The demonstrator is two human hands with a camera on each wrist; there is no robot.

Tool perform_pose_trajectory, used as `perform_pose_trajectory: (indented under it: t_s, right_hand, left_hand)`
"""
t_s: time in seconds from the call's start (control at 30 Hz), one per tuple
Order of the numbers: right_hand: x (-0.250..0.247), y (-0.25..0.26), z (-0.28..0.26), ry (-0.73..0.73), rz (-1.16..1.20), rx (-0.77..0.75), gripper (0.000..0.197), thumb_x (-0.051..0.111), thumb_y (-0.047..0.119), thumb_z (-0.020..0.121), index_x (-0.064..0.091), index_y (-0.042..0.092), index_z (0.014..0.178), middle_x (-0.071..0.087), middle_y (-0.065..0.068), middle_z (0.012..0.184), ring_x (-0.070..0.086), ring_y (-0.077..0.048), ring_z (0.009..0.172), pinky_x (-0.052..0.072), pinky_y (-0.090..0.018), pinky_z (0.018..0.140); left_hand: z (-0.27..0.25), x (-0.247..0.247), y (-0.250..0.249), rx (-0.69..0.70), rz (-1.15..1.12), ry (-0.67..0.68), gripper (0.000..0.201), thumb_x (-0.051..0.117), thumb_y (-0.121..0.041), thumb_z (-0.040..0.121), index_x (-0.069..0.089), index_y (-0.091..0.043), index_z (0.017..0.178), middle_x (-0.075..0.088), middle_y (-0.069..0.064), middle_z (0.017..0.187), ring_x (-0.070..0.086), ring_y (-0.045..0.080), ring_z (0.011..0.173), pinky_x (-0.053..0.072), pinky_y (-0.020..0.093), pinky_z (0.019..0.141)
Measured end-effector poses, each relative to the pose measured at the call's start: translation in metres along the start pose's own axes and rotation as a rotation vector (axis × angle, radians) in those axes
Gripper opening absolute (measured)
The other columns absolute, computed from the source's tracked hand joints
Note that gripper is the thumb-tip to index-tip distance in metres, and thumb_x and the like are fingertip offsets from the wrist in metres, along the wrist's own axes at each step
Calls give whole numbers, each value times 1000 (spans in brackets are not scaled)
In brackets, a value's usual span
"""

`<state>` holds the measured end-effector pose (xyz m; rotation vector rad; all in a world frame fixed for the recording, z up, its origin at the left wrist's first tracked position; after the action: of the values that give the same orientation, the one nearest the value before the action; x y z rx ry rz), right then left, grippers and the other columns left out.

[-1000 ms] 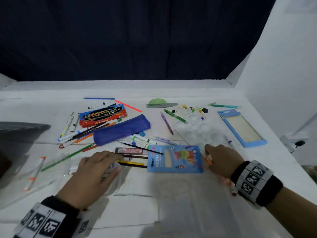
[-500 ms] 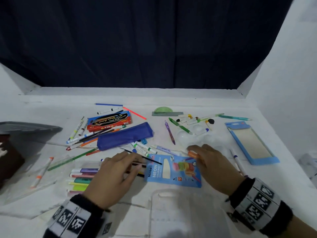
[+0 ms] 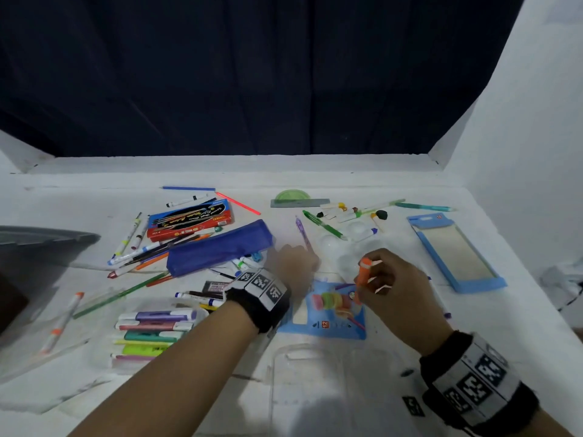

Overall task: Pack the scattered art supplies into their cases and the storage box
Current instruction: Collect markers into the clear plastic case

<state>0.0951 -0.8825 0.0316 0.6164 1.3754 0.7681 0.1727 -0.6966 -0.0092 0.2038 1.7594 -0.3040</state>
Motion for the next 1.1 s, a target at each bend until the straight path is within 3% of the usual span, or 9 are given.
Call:
perform_pose_trajectory:
  t_s: [0.13, 0.27, 0.4, 0.47, 0.57, 0.63, 0.73, 0.9, 1.1]
  right_hand:
    - [1, 6, -2, 84, -43, -25, 15, 67, 23, 89, 58, 32, 97, 64, 15, 87, 62, -4, 76, 47, -8, 57]
    - [5, 11, -3, 148, -38, -68, 12, 58, 26, 95, 56, 36, 102, 64, 10, 91, 63, -3, 79, 48, -8, 58]
    - [5, 27, -5, 136, 133, -84, 18, 51, 34, 97, 46, 51, 100, 61, 5, 92, 67, -2, 74, 51, -14, 52]
    - [6, 38, -7, 163, 205, -90, 16, 48, 38, 97, 46, 53, 104, 61, 3, 92, 69, -4, 73, 54, -19, 53]
    - [14, 50, -7, 195, 249, -118, 19, 47, 41, 96, 51, 45, 114, 61, 0, 88, 71, -15, 72, 59, -30, 58]
    - [25, 57, -6, 223, 269, -140, 18, 46, 38, 98, 52, 44, 114, 60, -1, 83, 67, -18, 64, 53, -25, 53]
    - [49, 67, -6, 259, 223, -206, 21, 48, 27, 100, 56, 43, 112, 58, 3, 81, 57, -14, 60, 44, -20, 51]
    - [99, 95, -15, 306, 23, -383, 30, 58, 9, 92, 68, 26, 115, 57, 6, 90, 55, -9, 83, 44, -21, 73]
    - [163, 147, -29, 385, -132, -573, 23, 62, 24, 89, 73, 30, 108, 64, 13, 96, 56, -3, 89, 37, -10, 76]
  left_hand:
    - [10, 1, 1, 14, 42, 10, 9, 61, -17, 89, 58, -25, 92, 59, 0, 103, 54, 24, 104, 29, 49, 97]
    - [10, -10, -3, 68, 85, 11, 18, 56, -7, 87, 53, -22, 98, 60, 0, 101, 55, 25, 101, 25, 50, 99]
    - [-6, -34, -5, 123, -81, -267, 24, 51, -3, 91, 46, -21, 106, 56, -4, 91, 56, 27, 99, 30, 40, 88]
    - [-25, -54, -1, 158, -291, -445, 16, 49, -14, 98, 47, -22, 111, 61, -2, 91, 58, 27, 92, 37, 38, 83]
    - [-72, -86, 12, 172, -610, -654, 26, 43, -28, 104, 46, -21, 129, 64, -3, 90, 57, 13, 80, 43, 29, 72]
    - [-107, -97, 28, 114, -758, -729, 30, 45, -24, 104, 46, -22, 134, 65, -9, 92, 60, 3, 85, 45, 17, 72]
    - [-152, -95, 65, 52, -979, -767, 25, 51, -14, 101, 51, -23, 125, 69, -7, 97, 65, 8, 94, 49, 20, 79]
    - [-214, -75, 134, -12, -1215, -818, 16, 49, 0, 98, 56, -6, 112, 65, 13, 95, 62, 14, 85, 50, 20, 73]
    - [-272, -51, 218, -112, -1312, -787, 19, 57, -13, 91, 62, -11, 109, 68, 11, 91, 62, 12, 80, 53, 22, 72]
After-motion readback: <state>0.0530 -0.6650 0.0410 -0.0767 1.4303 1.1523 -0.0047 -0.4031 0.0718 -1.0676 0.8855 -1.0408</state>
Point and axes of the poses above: each hand's wrist, its own z-axis towards the middle knuckle, its own x-axis out of the palm, y = z × x, the point moved 2 cm from there along z, towards the middle knuckle
